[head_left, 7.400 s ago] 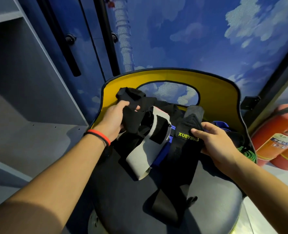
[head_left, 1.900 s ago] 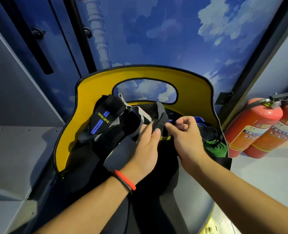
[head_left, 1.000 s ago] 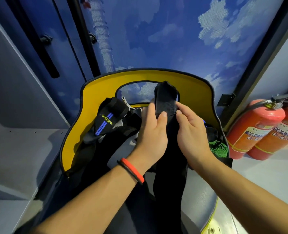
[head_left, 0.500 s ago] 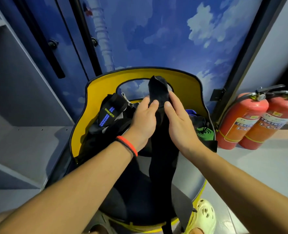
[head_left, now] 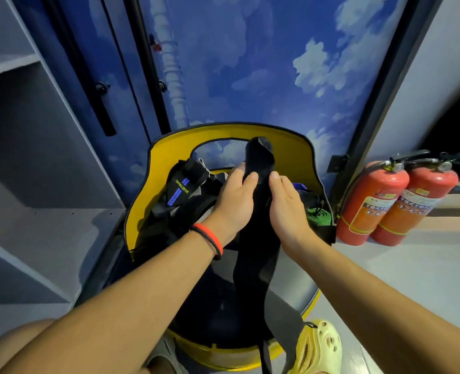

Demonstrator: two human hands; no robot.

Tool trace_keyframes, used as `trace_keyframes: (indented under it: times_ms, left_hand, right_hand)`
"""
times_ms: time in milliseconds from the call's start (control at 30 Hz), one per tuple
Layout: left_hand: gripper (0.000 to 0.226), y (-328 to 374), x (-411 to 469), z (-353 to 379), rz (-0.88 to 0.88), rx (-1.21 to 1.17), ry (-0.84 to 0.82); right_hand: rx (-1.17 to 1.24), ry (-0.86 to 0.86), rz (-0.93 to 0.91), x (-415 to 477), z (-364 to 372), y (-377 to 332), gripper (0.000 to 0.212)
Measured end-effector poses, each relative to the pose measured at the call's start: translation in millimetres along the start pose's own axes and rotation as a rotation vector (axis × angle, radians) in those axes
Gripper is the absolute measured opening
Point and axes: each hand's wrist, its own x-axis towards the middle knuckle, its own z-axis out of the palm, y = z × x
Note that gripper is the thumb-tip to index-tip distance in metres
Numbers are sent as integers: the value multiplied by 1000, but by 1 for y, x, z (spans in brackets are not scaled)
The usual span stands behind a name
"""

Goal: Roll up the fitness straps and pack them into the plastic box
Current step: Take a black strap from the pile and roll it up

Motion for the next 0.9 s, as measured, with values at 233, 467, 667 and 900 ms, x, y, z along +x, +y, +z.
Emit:
trace_keyframes:
  times_ms: [233,467,667,900]
  left_hand:
    - [37,-7,1,-5,-140,-119,34]
    - [75,-5,-4,-13,-121,11,-64]
    - [80,-21,-2,-28,-190,-21,-60]
    - [70,-19,-17,-52,-123,18,-72]
  right_hand:
    - [124,48,6,-1,3,5,27]
    - [90,57,-8,-4,8,-5,25]
    - [74,101,-38,-20,27,-14,26]
    - [172,83,61,-33,51,-9,32]
